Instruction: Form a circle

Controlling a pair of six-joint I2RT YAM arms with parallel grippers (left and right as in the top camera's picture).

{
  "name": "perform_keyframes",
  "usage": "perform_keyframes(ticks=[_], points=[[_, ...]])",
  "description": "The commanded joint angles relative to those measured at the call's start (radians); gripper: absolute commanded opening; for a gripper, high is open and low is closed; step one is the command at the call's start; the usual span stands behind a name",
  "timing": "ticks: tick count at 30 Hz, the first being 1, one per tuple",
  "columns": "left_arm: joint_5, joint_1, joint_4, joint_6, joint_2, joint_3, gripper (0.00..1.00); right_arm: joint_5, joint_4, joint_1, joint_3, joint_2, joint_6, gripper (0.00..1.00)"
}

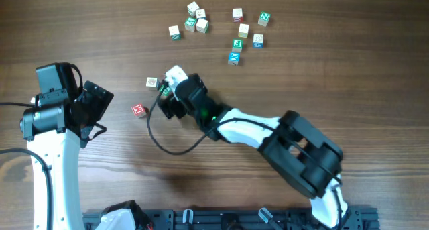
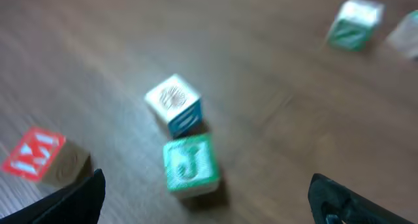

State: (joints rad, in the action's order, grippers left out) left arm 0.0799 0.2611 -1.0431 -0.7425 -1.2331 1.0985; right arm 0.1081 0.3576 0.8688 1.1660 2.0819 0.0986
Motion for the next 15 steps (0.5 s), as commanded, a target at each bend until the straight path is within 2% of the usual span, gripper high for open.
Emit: perform_keyframes(ticks=[1, 3, 6, 8, 11, 15], points=[[-0.002, 0.005, -0.001, -0.006, -0.007, -0.009, 1.0, 0.034, -0.023, -0.071, 0.006, -0.037, 0.087, 1.0], [-0.002, 0.005, 0.0, -0.006, -0.007, -0.009, 1.0, -0.003, -0.046, -0.117, 0.005, -0.036, 0.146, 0.99], [-0.015, 0.005, 0.012, -0.006, -0.007, -0.022, 1.0, -0.126, -0.051, -0.169, 0.005, -0.025, 0.167, 0.86], [-0.05, 0.005, 0.045, -0.006, -0.007, -0.059, 1.0, -0.132, -0.026, -0.172, 0.005, 0.014, 0.163, 0.71], [-0.05, 0.005, 0.053, -0.007, -0.007, -0.072, 1.0, -0.175, 0.025, -0.172, 0.005, 0.056, 0.101, 0.41], [-0.05, 0.005, 0.06, -0.007, -0.007, -0.072, 1.0, -0.296, 0.039, -0.172, 0.005, 0.075, 0.041, 0.28]])
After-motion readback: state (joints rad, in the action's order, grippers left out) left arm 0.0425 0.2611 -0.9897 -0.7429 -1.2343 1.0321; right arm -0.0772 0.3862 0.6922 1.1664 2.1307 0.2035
